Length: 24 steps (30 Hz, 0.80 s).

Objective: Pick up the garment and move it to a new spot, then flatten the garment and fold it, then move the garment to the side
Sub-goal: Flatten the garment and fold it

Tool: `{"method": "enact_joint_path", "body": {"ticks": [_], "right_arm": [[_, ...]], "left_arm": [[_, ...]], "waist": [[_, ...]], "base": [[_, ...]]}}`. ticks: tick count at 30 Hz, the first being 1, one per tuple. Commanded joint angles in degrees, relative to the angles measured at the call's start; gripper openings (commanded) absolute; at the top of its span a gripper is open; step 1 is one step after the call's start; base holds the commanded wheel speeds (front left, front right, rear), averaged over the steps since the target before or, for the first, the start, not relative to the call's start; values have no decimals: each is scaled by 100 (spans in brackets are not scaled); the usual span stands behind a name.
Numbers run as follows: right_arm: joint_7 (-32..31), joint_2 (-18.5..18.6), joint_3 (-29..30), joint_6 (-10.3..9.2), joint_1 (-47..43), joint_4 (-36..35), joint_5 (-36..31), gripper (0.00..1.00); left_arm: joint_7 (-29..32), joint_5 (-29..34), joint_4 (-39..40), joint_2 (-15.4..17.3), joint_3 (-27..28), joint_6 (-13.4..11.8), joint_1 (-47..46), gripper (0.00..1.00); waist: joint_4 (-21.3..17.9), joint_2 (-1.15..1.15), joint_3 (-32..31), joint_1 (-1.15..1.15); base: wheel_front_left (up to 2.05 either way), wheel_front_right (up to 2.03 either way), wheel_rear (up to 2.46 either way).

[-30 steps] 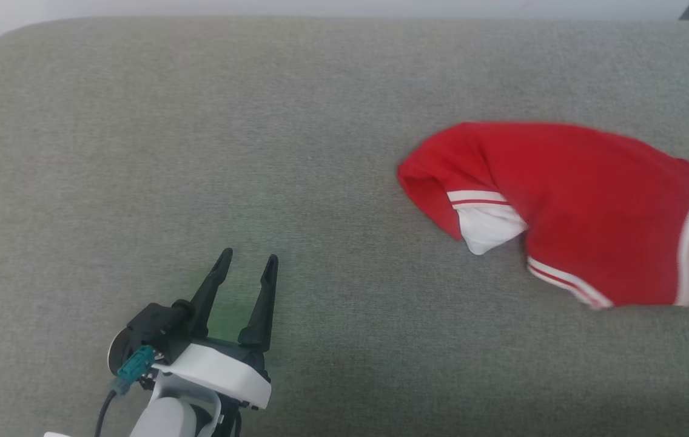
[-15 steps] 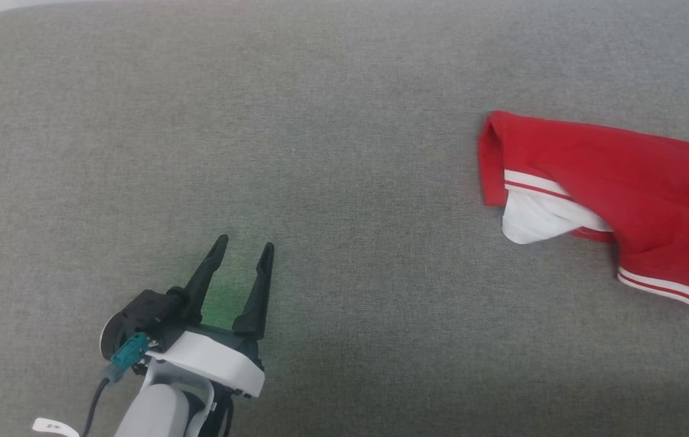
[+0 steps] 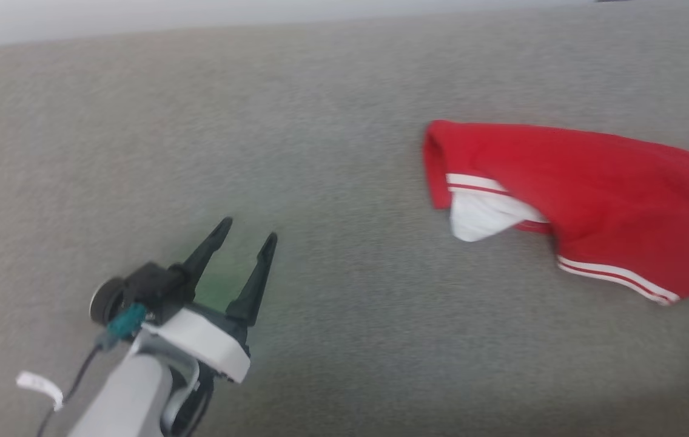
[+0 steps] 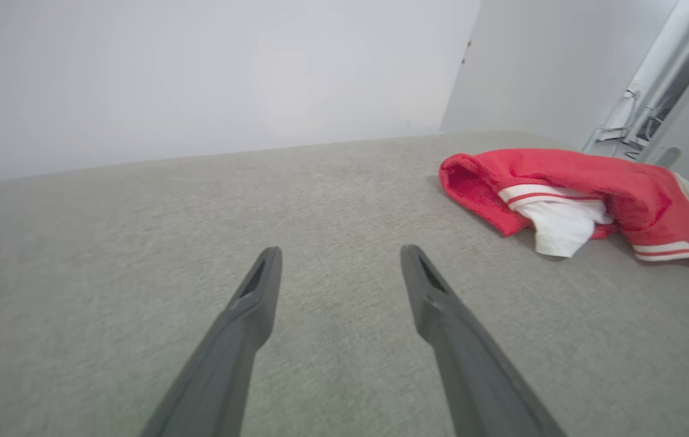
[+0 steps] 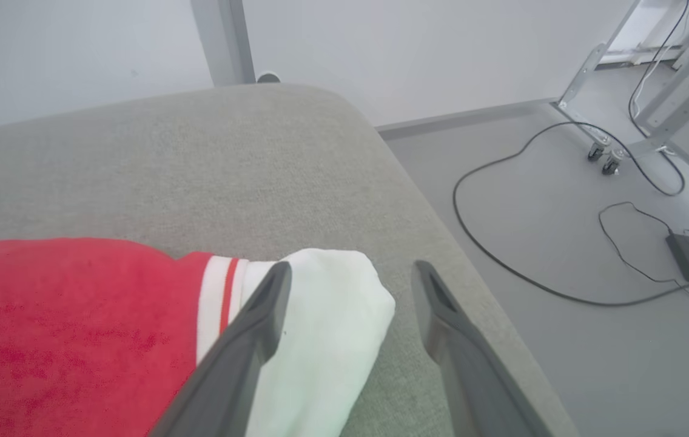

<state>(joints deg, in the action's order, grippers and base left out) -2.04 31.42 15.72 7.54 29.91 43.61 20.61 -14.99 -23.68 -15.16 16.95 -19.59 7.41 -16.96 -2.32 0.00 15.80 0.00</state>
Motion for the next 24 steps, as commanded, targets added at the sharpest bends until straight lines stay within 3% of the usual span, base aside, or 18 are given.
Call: {"method": "enact_joint_path", "body": {"ticks": [1,6,12,18,24], "right_arm": [[142,-145,-74,-10,-142,-100,56,100],[535,-538,-323,-10,-516,-541,183,100],[648,-1019,-711,-10,-883,-1073,333,100],[624,-1284,-858,-10,-1135,-1504,405,100],[591,-1408,-820,-10,-1284,-1731,390,100]], "left_arm": [[-28,-144,-78,156,-199,12,-237,100],[579,-1030,-313,697,-1317,12,-1170,100],[2238,-2644,-461,1137,-2525,13,-2251,100],[4053,-3964,-779,1254,-3257,12,-3079,100],[4490,-4288,-979,1058,-3637,12,-3520,100]], "waist": [[-274,0,-143,0],[-730,0,-207,0],[-1303,0,-178,0],[-1742,0,-107,0],[-1992,0,-23,0]], "base": [[0,0,0],[0,0,0],[0,0,0],[0,0,0],[0,0,0]]}}
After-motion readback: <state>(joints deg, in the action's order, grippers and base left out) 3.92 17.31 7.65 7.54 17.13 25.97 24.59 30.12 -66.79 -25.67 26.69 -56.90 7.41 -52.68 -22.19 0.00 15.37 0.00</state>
